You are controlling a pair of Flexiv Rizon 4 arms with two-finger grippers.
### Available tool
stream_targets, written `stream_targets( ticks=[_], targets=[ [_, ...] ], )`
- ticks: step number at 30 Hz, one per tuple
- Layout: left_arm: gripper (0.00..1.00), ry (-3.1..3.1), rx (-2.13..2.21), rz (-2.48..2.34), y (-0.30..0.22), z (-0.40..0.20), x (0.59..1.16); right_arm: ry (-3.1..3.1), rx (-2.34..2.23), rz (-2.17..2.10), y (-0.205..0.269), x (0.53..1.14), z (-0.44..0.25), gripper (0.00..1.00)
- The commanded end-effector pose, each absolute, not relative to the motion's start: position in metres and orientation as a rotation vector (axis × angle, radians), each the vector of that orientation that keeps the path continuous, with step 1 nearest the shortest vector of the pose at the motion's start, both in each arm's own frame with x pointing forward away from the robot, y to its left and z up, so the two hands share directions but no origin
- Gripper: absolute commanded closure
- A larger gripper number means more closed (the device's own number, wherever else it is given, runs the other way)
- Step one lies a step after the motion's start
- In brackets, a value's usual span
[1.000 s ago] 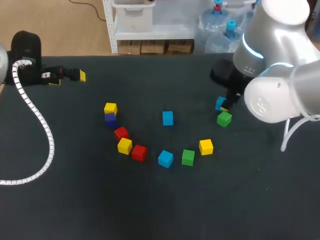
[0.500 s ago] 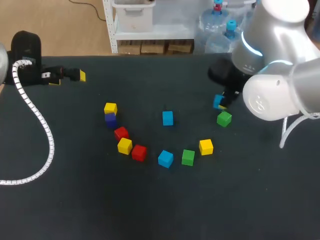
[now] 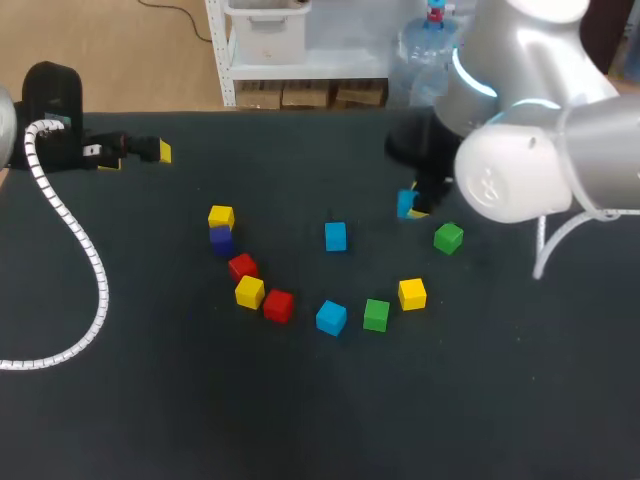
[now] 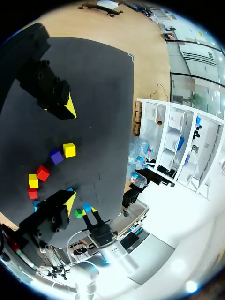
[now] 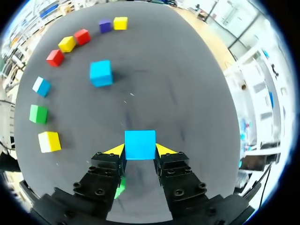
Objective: Place the blue cubes, place green cubes on the blue cubes, place the yellow cubes on the green cubes, then place the red cubes on the yellow cubes, and place purple cube on the red cubes.
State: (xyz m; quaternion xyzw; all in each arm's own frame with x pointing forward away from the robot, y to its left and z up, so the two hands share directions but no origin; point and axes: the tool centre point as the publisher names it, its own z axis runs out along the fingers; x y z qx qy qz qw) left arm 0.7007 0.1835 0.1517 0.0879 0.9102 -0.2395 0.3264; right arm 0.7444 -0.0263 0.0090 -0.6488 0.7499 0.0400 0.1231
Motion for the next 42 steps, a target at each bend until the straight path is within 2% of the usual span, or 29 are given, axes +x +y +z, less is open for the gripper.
stream_targets(
  ticks=[1,18,42],
  targets=[
    [0.0,2.378,0.233,-0.634,0.185,0.15,0.701,2.176,-1.942,0.135,-0.011,0.746,0.008,1.0],
    [0.0,2.378,0.233,-0.634,0.185,0.15,0.701,2.095,-2.029,0.166,0.019,0.726,0.004,1.0],
    [0.0,2.378,0.233,-0.634,0.185,0.15,0.701,2.093,-2.026,0.179,0.029,0.711,-0.002,1.0]
  ],
)
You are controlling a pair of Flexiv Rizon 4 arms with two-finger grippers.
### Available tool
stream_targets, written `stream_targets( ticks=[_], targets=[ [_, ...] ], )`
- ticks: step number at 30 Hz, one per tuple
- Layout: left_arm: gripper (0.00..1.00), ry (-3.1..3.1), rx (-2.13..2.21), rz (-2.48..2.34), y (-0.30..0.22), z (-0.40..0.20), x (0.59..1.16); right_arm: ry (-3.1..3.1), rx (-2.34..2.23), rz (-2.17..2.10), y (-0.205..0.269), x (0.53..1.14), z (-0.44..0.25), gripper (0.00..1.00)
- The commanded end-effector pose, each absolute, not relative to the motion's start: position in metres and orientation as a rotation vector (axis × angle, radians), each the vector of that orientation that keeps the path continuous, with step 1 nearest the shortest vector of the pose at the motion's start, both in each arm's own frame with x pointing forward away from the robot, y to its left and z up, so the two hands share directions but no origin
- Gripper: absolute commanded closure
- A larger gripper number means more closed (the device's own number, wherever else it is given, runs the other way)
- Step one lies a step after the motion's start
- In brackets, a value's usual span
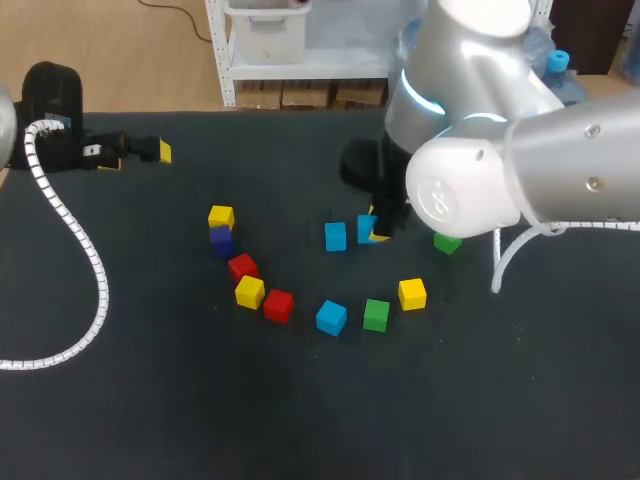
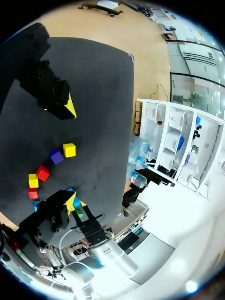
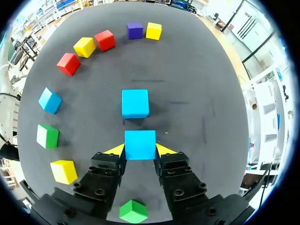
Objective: Place the blue cubes, place green cubes on the blue cubes, place the yellow cubes on the green cubes, then place the red cubes on the yellow cubes, and place purple cube on the red cubes.
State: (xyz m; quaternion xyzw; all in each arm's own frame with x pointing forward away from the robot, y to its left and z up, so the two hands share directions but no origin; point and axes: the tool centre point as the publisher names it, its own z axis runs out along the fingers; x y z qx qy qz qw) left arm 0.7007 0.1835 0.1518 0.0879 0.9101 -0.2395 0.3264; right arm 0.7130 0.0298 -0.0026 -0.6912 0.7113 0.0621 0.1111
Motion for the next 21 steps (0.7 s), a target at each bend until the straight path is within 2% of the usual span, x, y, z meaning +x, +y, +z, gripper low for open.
stream_targets(
  ticks=[1,21],
  targets=[
    [0.0,2.378,0.233,-0.634,0.1847,0.1504,0.7008,2.094,-2.026,0.179,0.0286,0.7104,-0.0024,1.0],
    [0.0,2.378,0.233,-0.634,0.1847,0.1504,0.7008,2.091,-2.022,0.187,0.0298,0.7027,-0.0031,1.0]
  ],
)
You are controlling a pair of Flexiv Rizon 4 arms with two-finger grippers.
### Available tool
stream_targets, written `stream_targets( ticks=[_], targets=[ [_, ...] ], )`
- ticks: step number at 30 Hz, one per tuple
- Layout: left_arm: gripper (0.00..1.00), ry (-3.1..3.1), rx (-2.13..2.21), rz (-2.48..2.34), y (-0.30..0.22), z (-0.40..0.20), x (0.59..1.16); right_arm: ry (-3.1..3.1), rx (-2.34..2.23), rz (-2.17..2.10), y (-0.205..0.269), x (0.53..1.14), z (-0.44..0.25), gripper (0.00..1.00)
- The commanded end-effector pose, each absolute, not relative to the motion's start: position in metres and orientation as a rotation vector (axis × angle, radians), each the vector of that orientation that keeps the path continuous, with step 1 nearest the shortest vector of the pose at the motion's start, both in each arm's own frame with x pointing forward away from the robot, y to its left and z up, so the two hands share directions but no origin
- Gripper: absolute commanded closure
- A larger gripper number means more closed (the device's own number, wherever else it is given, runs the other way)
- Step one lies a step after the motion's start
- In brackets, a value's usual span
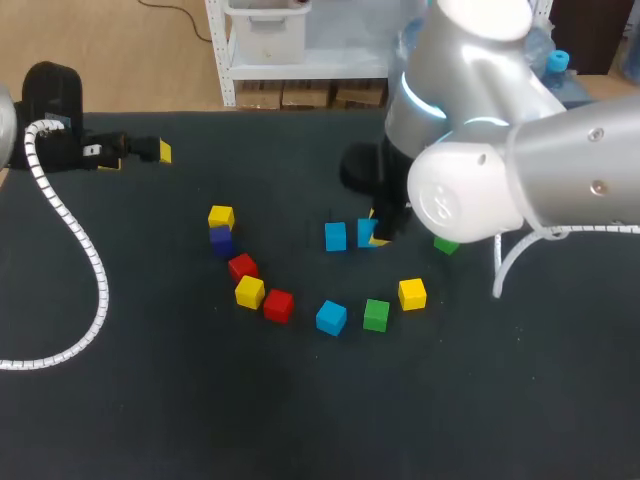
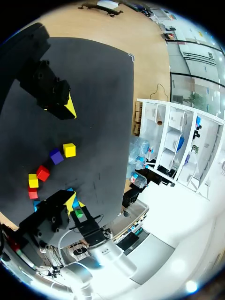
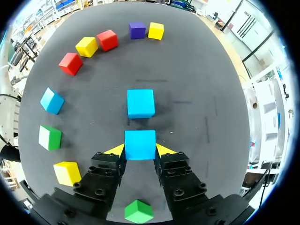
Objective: Place the blue cubes, place green cubes on the blue cubes, place the yellow cubes on the green cubes, then place the red cubes on the yellow cubes, and place purple cube on the red cubes.
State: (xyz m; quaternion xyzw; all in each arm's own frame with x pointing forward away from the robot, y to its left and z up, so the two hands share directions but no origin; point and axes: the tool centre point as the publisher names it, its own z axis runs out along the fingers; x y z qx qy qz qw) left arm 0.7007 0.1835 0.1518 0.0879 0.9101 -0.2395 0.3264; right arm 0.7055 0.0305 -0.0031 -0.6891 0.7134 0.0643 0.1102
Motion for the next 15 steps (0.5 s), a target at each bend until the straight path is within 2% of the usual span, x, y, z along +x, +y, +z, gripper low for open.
stream_targets(
  ticks=[1,15],
  targets=[
    [0.0,2.378,0.233,-0.634,0.1847,0.1504,0.7008,2.091,-2.022,0.188,0.0299,0.7027,-0.0032,1.0],
    [0.0,2.378,0.233,-0.634,0.1847,0.1504,0.7008,2.086,-2.023,0.197,0.0304,0.7024,-0.0047,1.0]
  ],
)
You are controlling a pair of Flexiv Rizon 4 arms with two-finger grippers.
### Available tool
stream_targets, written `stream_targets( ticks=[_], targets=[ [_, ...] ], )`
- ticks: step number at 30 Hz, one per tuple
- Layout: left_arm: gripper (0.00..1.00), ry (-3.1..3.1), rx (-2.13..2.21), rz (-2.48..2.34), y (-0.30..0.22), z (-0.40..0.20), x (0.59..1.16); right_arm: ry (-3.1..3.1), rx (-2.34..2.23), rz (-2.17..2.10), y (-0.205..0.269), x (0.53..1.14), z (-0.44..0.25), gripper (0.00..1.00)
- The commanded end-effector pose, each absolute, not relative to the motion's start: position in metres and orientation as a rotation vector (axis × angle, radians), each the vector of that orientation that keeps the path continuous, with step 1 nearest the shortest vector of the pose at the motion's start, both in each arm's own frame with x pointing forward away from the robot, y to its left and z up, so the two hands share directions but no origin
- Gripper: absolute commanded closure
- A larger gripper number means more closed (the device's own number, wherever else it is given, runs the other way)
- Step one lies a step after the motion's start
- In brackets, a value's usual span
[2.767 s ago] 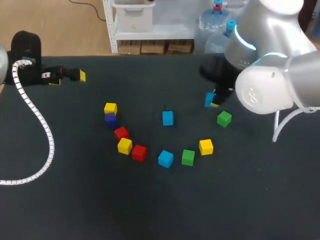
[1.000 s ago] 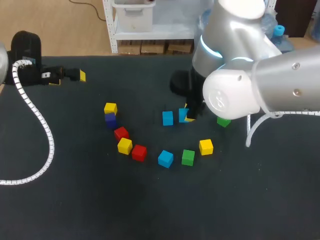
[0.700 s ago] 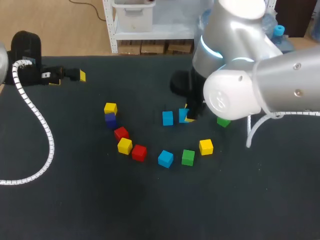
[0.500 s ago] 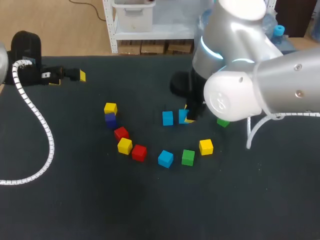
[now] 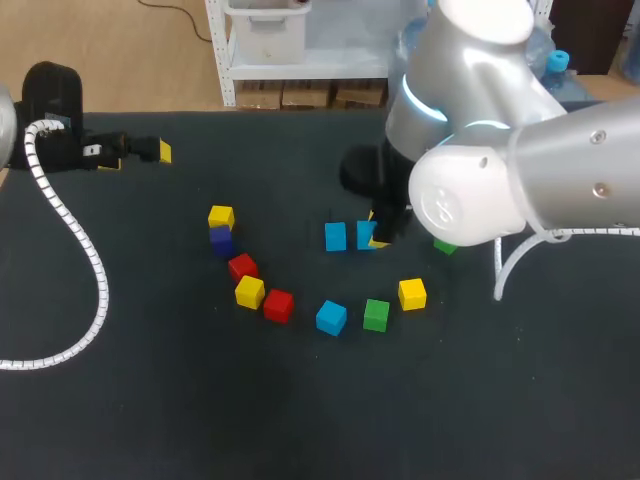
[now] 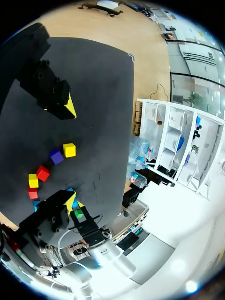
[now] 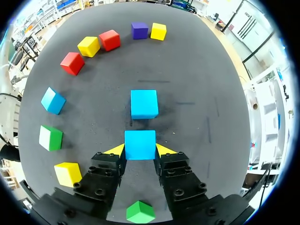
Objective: Place the blue cubes, place green cubes on the blue cubes, place the yellow cubes on the green cubes, then place the red cubes on the yellow cubes, and place purple cube on the red cubes.
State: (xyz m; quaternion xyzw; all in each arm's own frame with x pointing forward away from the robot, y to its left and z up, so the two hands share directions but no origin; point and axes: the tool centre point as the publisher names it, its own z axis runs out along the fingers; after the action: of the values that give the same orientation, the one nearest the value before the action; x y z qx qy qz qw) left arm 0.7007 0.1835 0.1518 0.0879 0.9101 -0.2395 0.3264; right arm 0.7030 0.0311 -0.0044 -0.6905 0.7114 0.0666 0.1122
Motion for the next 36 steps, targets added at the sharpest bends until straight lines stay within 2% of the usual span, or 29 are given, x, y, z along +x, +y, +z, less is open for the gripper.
stream_targets(
  ticks=[1,28,32,34,36],
  targets=[
    [0.0,2.378,0.233,-0.634,0.1847,0.1504,0.7008,2.086,-2.022,0.198,0.0303,0.7024,-0.0047,1.0],
    [0.0,2.378,0.233,-0.634,0.1847,0.1504,0.7008,2.073,-2.038,0.194,0.0322,0.7029,-0.0057,1.0],
    [0.0,2.378,0.233,-0.634,0.1847,0.1504,0.7008,2.075,-2.037,0.196,0.0319,0.7027,-0.0059,0.87],
    [0.0,2.378,0.233,-0.634,0.1847,0.1504,0.7008,2.075,-2.037,0.196,0.0318,0.7026,-0.006,0.75],
    [0.0,2.378,0.233,-0.634,0.1847,0.1504,0.7008,2.076,-2.036,0.197,0.0316,0.7025,-0.0061,0.69]
  ],
)
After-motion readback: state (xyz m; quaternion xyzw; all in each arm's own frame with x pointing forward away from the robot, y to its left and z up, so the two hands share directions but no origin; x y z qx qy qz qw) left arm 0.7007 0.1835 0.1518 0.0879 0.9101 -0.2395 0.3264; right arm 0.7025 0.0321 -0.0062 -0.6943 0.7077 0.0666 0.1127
